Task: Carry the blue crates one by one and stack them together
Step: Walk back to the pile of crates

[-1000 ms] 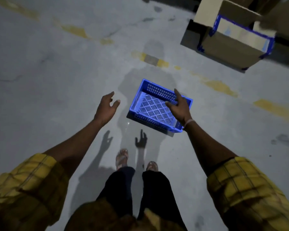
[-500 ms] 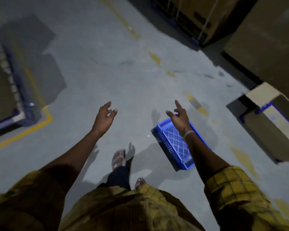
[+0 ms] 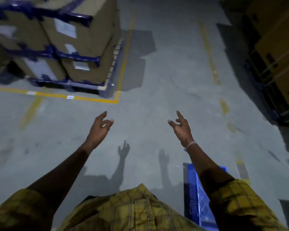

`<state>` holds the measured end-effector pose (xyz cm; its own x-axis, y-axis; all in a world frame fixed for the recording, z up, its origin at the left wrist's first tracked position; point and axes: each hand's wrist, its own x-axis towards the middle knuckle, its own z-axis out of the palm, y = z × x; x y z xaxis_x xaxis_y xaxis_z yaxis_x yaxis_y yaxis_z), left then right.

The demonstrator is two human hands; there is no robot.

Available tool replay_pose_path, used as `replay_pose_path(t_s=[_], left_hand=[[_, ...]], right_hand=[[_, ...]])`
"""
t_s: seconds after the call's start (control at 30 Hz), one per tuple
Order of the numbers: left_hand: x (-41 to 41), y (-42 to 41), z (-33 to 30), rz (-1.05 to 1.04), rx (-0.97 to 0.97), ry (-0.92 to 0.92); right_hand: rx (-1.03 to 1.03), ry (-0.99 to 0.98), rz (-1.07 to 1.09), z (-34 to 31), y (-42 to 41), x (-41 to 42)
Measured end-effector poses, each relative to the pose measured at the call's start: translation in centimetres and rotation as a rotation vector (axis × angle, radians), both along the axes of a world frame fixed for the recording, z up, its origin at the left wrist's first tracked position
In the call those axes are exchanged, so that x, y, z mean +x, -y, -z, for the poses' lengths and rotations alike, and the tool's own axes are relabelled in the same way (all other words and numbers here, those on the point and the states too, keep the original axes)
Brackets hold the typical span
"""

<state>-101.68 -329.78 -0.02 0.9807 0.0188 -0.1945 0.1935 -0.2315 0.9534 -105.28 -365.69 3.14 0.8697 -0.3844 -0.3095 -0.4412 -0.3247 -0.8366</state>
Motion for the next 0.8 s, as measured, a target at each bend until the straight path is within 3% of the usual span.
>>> replay_pose_path(t_s=[0.47,0.8], left_hand=[[-7.5,-36.0,0.3,-0.470,-0.010,0.052],[-14.0,-54.9,0.3,-0.826,0.001,0.029]], right_hand=[[0.085,0.013,-0.465,1.7,-38.4,11.3],[0.100,0.015,-0.807,1.3,-64.2,15.4]])
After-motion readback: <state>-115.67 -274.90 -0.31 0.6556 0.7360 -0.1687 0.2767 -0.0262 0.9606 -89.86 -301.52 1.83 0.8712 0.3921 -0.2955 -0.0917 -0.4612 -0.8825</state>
